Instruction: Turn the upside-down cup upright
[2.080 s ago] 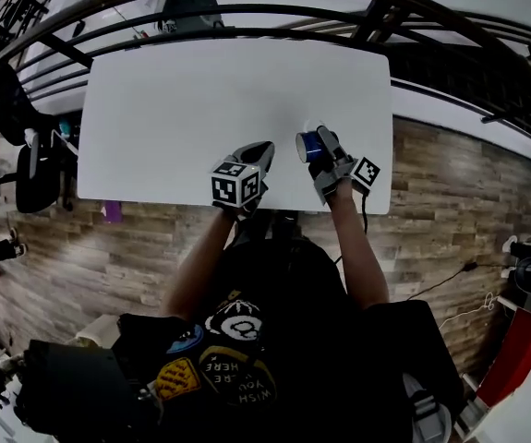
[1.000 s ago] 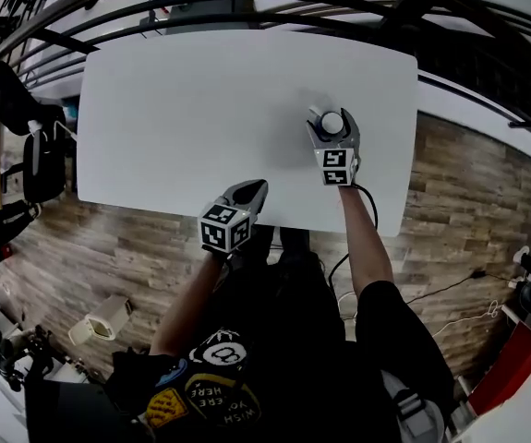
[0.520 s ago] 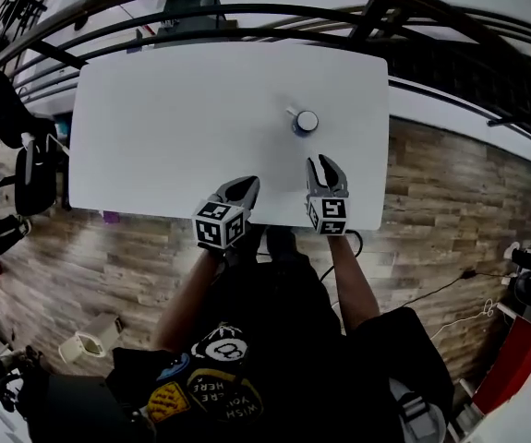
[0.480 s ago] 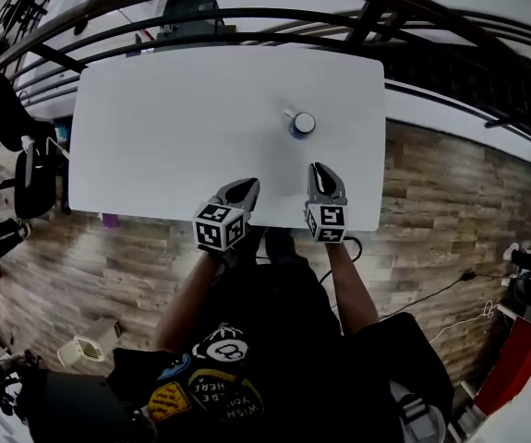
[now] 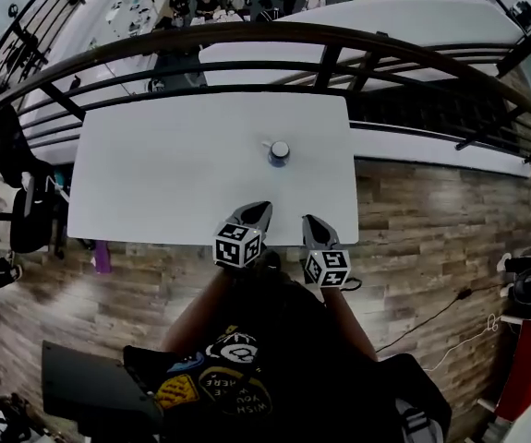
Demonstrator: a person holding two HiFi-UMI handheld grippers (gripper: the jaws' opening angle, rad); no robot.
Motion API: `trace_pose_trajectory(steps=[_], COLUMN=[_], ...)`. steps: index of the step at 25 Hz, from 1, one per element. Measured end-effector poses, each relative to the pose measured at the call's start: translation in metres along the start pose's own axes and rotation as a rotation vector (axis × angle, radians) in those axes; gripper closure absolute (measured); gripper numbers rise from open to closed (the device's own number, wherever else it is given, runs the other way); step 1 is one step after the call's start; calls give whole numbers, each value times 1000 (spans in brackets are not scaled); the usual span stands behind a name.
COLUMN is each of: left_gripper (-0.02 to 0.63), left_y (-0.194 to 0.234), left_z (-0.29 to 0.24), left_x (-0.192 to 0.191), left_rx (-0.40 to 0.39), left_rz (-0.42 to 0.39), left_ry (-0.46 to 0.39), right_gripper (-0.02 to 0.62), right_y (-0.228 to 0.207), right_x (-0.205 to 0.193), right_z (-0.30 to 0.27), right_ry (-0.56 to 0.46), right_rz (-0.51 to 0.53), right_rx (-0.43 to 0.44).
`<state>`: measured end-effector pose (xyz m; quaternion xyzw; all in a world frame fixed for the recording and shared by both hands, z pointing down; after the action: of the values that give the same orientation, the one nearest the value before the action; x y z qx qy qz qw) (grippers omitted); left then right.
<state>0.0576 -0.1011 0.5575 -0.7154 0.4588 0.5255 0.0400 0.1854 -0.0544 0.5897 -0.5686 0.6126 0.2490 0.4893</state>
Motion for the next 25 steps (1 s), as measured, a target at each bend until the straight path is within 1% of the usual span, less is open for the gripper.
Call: trace_pose_trajectory(steps=[4, 7, 10, 15, 19, 22, 25], left_gripper=[601, 601, 601, 601, 601, 601, 601], left_y=[-23, -30, -31, -22, -17, -19, -21], left_z=[22, 52, 84, 141, 167, 185, 200], left_x=[-3, -10, -21, -47, -72, -85, -91], left_rx=[-47, -60, -52, -37, -34, -21, 2], left_rz=[-43, -72, -87, -77, -48, -43, -67], left_ry=[-17, -24, -25, -36, -23, -26, -32], right_gripper=[593, 594, 594, 594, 594, 594, 594], right_y=[11, 38, 71, 129, 161, 170, 165], right_x=[12, 14, 11, -9, -38, -50, -45], right_z=[25, 38, 53, 78, 96, 112, 125], right_ry=[-55, -74, -78, -71, -36, -18, -32], right_rz=[-49, -68, -75, -93, -132, -96, -78], right_rx=[-12, -3, 9, 10, 8, -8, -34])
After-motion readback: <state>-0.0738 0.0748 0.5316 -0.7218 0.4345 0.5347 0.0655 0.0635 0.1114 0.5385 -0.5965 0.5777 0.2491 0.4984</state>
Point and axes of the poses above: the fingertips, and each gripper's own axes: z backward along the fingers, y to its left, x out of its top, the point moved 3 cm from there along z, backward along the fingers, and after that the axes turned 1 degree about z, right-handed, at the moved point
